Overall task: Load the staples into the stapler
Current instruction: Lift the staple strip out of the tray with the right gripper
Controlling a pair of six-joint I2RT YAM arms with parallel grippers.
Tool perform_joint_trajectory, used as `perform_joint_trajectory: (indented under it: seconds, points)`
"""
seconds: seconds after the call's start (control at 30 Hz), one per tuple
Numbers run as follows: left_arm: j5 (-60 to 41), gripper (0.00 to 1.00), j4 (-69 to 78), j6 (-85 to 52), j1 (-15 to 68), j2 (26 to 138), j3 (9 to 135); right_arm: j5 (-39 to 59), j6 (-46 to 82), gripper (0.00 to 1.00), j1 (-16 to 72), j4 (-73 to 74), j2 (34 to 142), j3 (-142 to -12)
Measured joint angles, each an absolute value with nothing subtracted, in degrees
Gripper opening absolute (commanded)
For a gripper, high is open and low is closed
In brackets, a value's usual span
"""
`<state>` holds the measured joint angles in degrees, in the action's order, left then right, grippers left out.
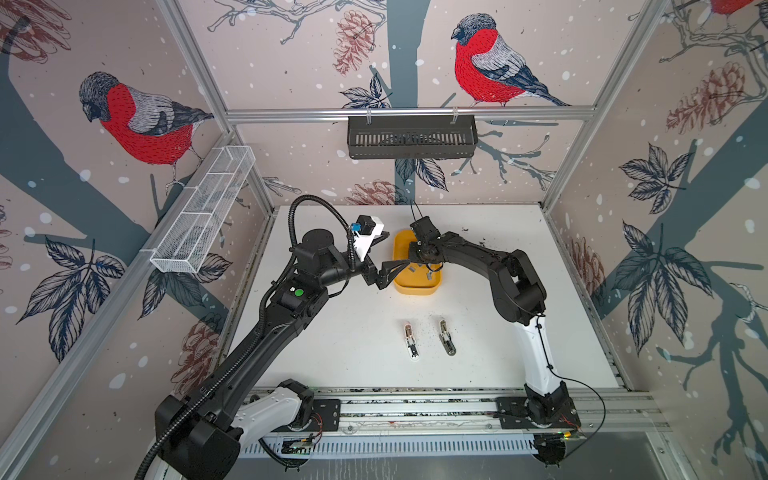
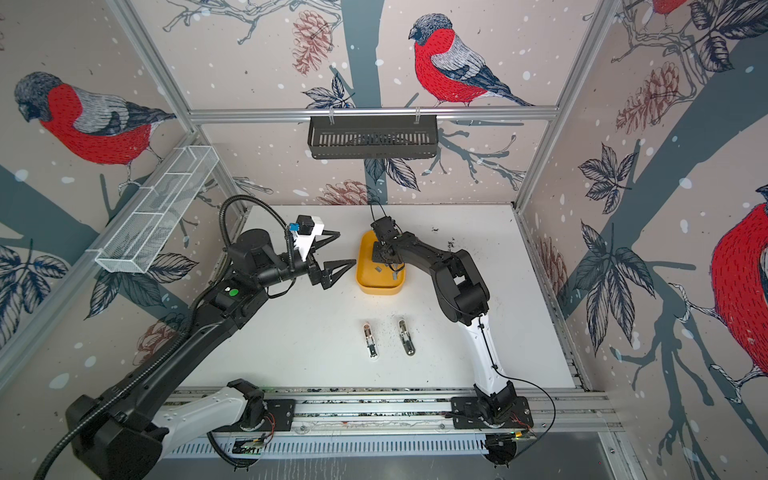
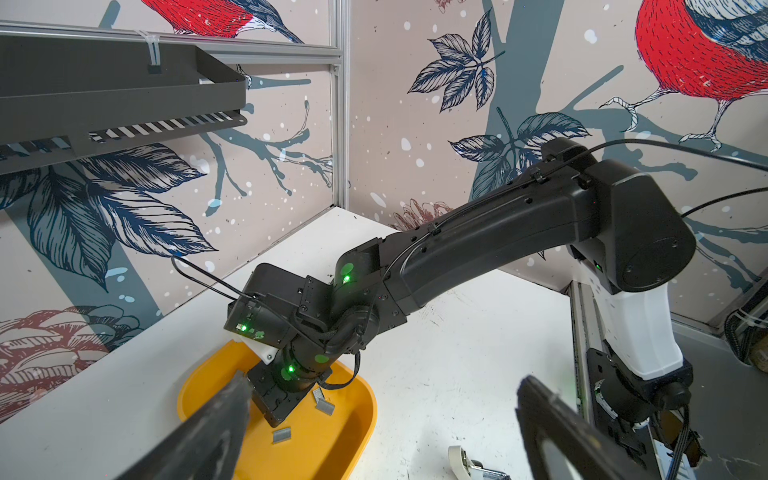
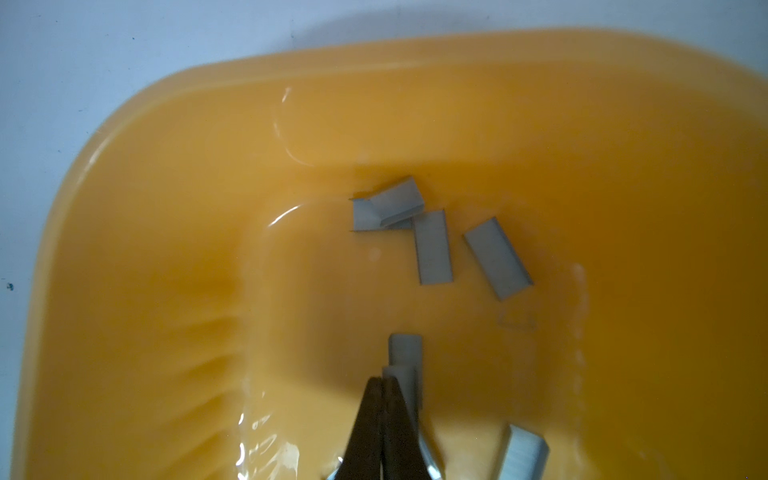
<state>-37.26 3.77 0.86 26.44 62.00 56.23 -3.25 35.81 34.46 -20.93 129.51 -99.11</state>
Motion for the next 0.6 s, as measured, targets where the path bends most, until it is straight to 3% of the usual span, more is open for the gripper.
perform_joint_trajectory:
  seconds: [0.6]
  points:
    - [-37.28,0.99,3.86,0.84,26.44,62.15,56.23,-7.77,32.82,0.05,35.35,-20.95,123.70,-95.94]
